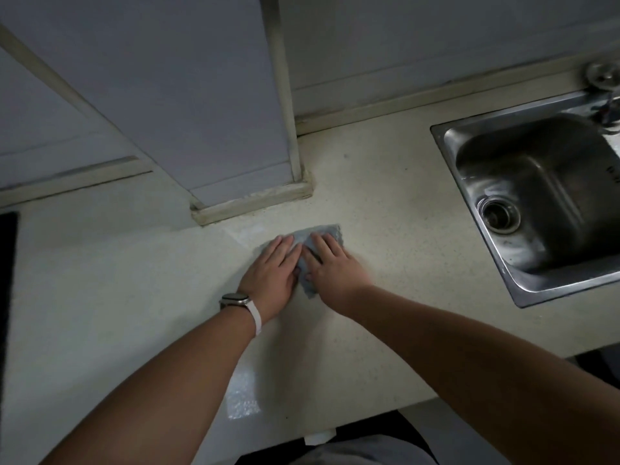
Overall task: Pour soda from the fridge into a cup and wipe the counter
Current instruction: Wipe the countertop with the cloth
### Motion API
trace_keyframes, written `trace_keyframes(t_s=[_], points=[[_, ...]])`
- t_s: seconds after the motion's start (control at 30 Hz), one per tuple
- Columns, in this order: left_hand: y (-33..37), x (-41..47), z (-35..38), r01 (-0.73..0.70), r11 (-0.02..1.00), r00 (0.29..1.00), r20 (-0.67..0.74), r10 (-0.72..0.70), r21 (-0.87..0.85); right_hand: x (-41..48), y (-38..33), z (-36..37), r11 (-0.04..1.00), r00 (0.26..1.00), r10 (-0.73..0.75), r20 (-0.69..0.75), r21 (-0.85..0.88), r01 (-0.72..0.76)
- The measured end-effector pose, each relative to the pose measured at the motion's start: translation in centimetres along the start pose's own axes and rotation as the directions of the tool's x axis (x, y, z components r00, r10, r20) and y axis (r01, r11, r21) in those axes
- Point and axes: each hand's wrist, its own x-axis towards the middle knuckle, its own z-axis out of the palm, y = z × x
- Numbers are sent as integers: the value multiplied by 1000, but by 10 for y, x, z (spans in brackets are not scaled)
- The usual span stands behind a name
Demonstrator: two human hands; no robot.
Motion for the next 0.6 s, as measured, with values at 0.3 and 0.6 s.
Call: trace_keyframes(t_s=[0.3, 0.6], points=[[-49, 16, -15, 13, 998, 999, -30, -15, -69, 46, -15, -17, 999, 999, -25, 32, -25, 26], [-73, -22, -20, 119, 979, 993, 7, -119, -165, 57, -60, -6, 999, 998, -49, 25, -23, 49]])
